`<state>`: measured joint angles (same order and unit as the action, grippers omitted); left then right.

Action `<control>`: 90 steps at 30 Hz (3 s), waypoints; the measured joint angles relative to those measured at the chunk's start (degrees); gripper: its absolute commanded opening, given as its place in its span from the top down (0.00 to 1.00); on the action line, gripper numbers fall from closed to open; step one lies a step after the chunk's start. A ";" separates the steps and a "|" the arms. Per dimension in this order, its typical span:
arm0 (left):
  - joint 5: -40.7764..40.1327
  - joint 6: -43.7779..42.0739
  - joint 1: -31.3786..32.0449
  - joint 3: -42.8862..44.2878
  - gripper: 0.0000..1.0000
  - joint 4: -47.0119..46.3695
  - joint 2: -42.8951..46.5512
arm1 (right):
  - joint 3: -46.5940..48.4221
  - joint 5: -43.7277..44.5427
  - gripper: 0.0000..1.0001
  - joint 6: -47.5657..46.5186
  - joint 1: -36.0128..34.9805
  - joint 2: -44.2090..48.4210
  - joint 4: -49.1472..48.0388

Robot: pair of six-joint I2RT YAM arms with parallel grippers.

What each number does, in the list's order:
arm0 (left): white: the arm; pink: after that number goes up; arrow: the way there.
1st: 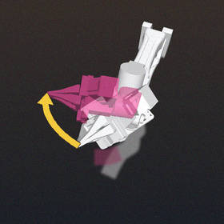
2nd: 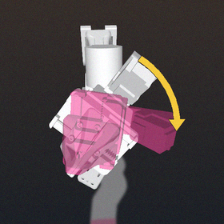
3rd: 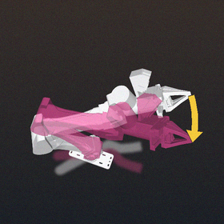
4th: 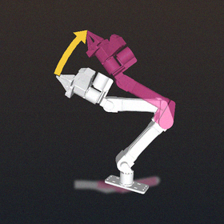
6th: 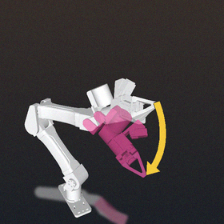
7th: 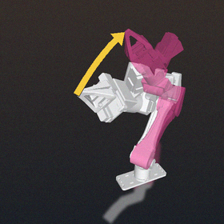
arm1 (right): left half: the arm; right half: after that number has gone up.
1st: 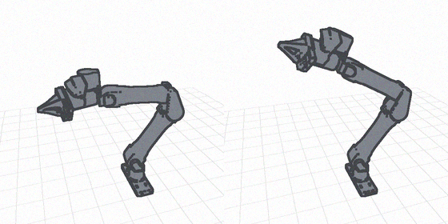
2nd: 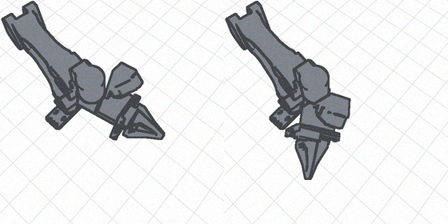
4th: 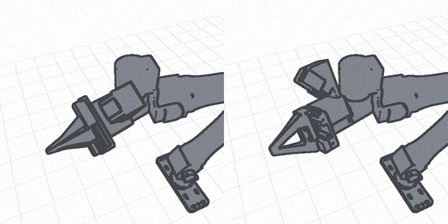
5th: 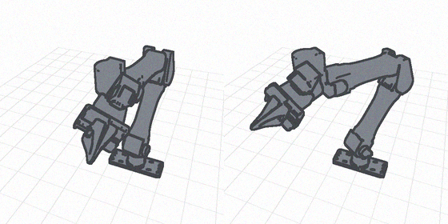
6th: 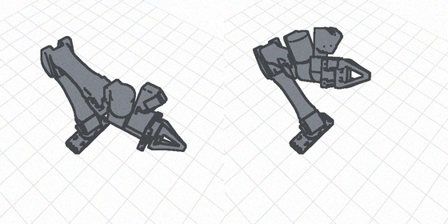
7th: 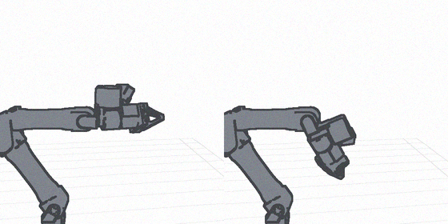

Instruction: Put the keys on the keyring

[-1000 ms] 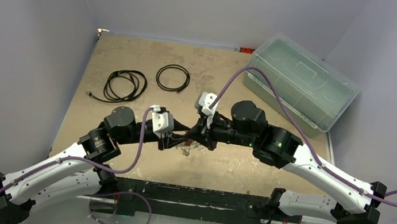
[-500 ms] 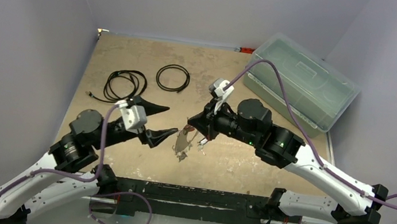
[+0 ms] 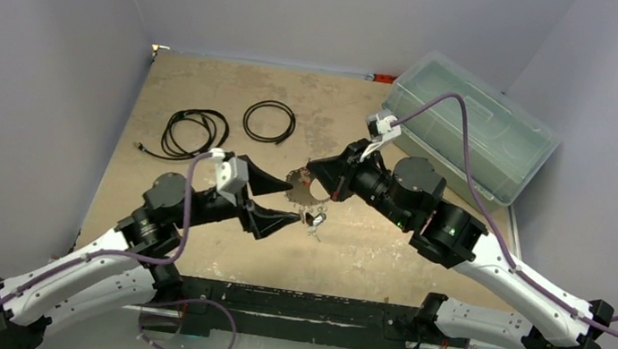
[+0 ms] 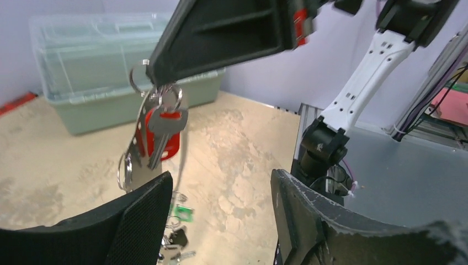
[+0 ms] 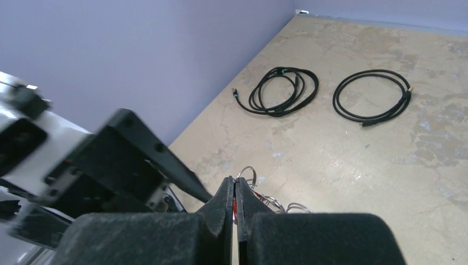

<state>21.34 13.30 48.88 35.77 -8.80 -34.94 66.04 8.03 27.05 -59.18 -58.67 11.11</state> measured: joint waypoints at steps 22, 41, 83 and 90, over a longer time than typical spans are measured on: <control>-5.88 -2.86 0.50 -2.86 0.22 -14.40 -8.26 | -3.21 -1.55 1.00 3.17 0.00 1.84 -2.16; -8.20 -6.36 2.95 -2.69 1.00 -19.30 -12.92 | -4.79 -2.73 1.00 3.63 0.11 2.38 -4.85; -10.56 -14.58 9.81 8.17 0.22 8.94 2.91 | -7.37 -3.37 1.00 4.96 0.11 7.80 -7.98; -11.06 -18.95 9.81 7.43 0.16 2.80 1.05 | -7.37 -5.18 1.00 4.85 0.11 7.76 -8.00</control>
<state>10.28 -5.65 58.70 43.20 -6.00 -33.89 58.67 2.85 31.90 -59.07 -50.92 3.11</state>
